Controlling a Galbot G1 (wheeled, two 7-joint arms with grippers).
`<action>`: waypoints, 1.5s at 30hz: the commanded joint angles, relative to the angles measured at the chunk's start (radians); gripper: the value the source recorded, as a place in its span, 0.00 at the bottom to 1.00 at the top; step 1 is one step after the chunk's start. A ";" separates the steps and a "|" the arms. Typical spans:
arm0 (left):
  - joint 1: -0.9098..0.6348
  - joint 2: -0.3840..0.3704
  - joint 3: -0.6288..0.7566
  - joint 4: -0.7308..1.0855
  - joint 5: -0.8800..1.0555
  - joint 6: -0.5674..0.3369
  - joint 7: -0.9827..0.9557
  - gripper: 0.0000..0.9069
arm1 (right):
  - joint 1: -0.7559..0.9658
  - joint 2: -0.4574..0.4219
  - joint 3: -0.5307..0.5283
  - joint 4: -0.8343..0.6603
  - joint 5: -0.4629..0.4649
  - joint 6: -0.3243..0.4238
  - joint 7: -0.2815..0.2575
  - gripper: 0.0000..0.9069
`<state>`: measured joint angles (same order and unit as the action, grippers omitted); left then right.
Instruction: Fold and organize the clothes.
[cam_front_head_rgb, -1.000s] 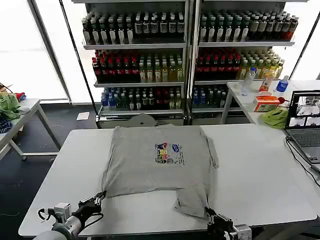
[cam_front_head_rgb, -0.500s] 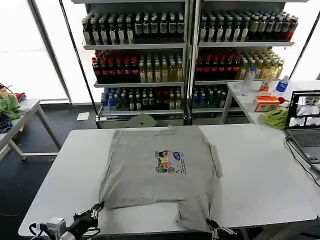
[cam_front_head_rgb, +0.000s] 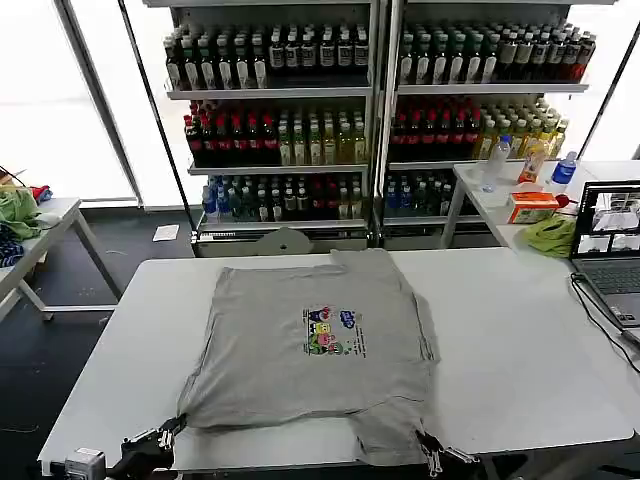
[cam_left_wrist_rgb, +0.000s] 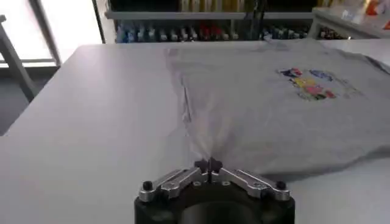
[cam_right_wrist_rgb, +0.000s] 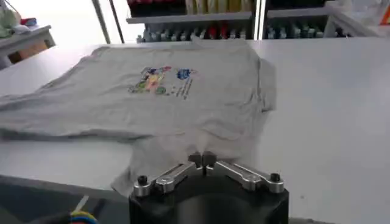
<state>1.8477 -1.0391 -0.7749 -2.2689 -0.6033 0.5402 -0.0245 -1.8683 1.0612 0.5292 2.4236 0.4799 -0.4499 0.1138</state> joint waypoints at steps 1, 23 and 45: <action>-0.033 0.007 -0.040 -0.028 -0.021 -0.001 0.007 0.00 | 0.052 0.002 0.034 0.028 0.013 0.027 -0.008 0.00; -0.558 0.199 0.243 0.235 -0.219 0.036 -0.065 0.00 | 0.554 -0.010 -0.102 -0.214 0.114 -0.037 0.098 0.00; -0.961 0.141 0.557 0.637 -0.160 0.036 -0.090 0.41 | 0.816 0.080 -0.284 -0.582 -0.019 -0.103 0.107 1.00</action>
<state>1.0638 -0.8769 -0.3497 -1.8325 -0.7995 0.5750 -0.1061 -1.1433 1.1196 0.2915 1.9638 0.5115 -0.5315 0.2195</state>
